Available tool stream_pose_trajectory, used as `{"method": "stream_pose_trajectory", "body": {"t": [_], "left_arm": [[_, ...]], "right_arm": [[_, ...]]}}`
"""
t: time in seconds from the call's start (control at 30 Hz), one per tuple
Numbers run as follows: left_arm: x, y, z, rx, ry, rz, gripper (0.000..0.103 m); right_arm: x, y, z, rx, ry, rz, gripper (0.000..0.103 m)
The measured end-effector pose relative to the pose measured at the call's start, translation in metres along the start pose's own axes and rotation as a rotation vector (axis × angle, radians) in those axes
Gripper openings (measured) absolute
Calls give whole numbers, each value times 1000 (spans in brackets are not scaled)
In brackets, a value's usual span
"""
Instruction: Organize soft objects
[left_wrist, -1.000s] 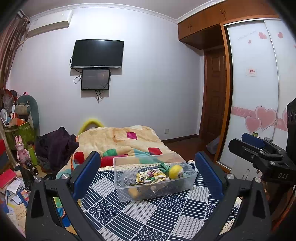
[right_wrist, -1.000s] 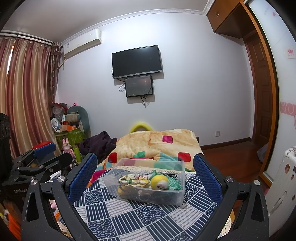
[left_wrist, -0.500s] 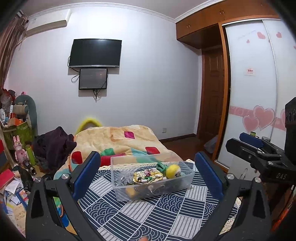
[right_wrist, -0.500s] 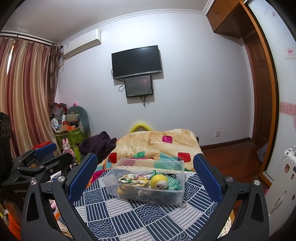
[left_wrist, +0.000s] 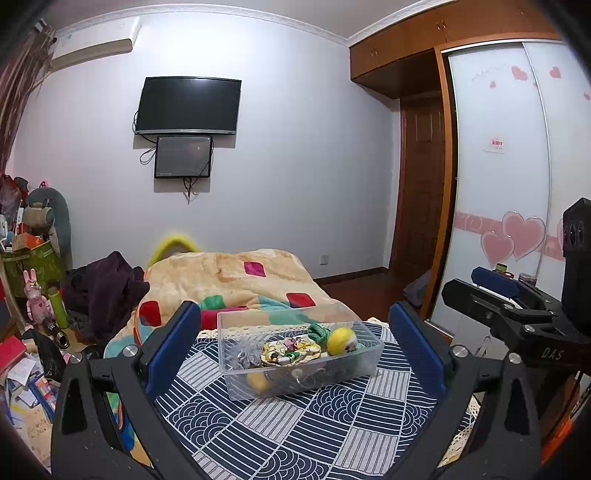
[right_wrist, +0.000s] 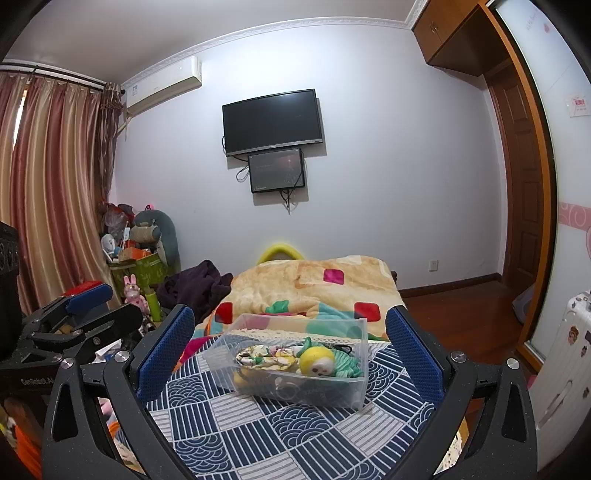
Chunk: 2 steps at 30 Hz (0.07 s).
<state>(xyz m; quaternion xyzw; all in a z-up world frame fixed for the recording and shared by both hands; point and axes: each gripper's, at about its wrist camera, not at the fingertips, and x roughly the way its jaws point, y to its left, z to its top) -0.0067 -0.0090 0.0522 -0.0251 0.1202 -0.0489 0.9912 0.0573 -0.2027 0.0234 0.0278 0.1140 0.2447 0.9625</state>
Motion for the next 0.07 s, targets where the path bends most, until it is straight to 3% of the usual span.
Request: {"method": "stream_pose_trajectory", "body": {"t": [0.07], "left_arm": [[0,0,0,-3,2,1,103]], "right_arm": [[0,0,0,1,0,1,103]]}}
